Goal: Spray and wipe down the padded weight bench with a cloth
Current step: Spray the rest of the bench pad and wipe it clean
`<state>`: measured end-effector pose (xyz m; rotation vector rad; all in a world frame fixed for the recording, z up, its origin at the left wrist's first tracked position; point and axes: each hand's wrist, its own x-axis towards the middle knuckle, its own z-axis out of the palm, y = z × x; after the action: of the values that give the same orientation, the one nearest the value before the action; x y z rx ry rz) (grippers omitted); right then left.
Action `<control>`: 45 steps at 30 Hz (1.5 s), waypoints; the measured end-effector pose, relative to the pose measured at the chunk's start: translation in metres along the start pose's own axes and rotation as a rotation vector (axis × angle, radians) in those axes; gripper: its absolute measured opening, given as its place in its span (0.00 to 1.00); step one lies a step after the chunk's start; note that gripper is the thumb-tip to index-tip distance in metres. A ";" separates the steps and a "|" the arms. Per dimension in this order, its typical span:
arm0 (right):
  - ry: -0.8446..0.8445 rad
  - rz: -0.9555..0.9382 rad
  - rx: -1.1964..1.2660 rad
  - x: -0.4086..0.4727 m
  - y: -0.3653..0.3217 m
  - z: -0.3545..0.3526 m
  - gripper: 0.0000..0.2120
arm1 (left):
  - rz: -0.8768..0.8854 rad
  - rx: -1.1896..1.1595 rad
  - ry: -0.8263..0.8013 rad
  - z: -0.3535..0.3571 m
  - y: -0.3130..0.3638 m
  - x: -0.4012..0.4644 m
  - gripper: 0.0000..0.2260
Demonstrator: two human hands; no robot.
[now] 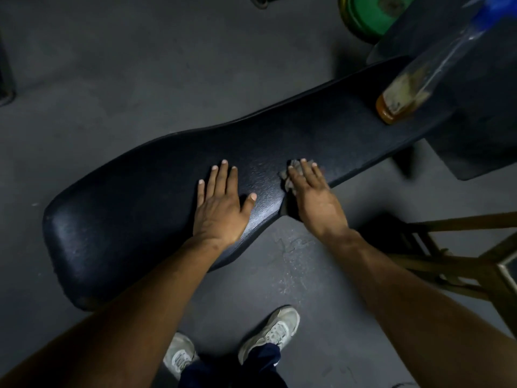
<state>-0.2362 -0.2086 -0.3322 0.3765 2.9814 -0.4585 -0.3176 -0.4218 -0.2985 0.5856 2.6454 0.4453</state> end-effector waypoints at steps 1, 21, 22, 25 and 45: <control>-0.013 -0.030 0.018 -0.006 -0.001 -0.003 0.41 | 0.006 0.017 -0.008 0.004 0.007 0.003 0.34; -0.006 0.184 0.179 0.019 0.136 -0.035 0.36 | -0.052 0.292 0.179 0.049 0.052 0.032 0.35; -0.011 0.178 0.194 0.013 0.130 -0.035 0.38 | -0.055 0.290 0.173 0.048 0.053 0.032 0.36; 0.004 0.101 0.174 -0.008 0.122 -0.028 0.36 | -0.072 0.281 0.119 0.044 0.050 0.035 0.37; 0.236 0.497 0.560 -0.046 0.139 -0.146 0.26 | 0.199 -0.252 -0.176 -0.014 0.252 0.134 0.41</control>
<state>-0.1650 -0.0459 -0.2266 1.2528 2.7498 -1.2434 -0.3514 -0.1467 -0.2310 0.7714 2.3283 0.7373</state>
